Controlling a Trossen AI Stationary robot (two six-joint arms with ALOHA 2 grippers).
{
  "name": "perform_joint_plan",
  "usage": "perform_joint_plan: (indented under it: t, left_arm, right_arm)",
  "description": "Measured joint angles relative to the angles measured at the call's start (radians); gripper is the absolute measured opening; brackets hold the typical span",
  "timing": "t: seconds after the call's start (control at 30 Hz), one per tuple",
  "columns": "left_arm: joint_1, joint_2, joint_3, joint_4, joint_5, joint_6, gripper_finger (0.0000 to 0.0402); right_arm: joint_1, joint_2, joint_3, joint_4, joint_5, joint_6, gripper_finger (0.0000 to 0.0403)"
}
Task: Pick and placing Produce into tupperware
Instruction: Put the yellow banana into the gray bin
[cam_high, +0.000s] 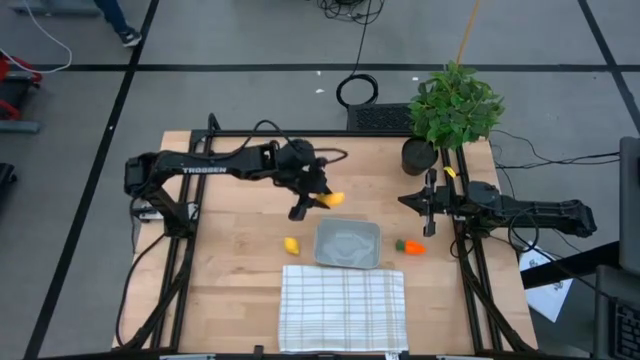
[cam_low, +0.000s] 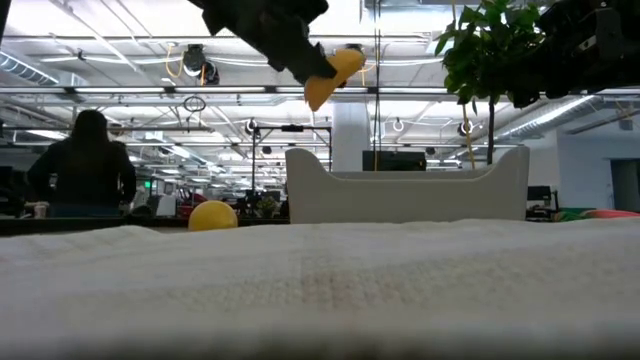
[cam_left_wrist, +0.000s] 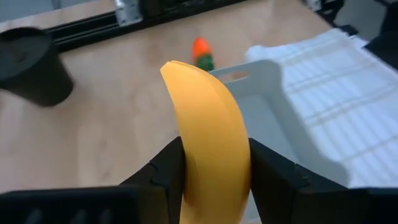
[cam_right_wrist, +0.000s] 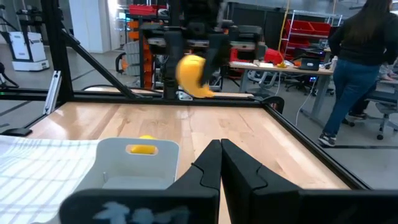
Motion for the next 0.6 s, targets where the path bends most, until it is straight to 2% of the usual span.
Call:
perform_joint_plan:
  t: [0.2,0.43,0.6]
  left_arm:
    - [-0.074,0.002,0.0,0.026,-0.018,-0.049,0.0146]
    - [-0.144,0.06,0.0,0.111,-0.176,-0.129,0.0151]
    - [-0.165,0.109,0.014,0.125,-0.231,-0.202,0.0153]
  right_arm:
    - [0.0,0.0,0.0,0.0,0.0,0.0,0.0]
    - [0.0,0.0,0.0,0.003,0.0,0.0,0.0]
    - [0.0,0.009,0.0,0.005,0.0,0.0,0.0]
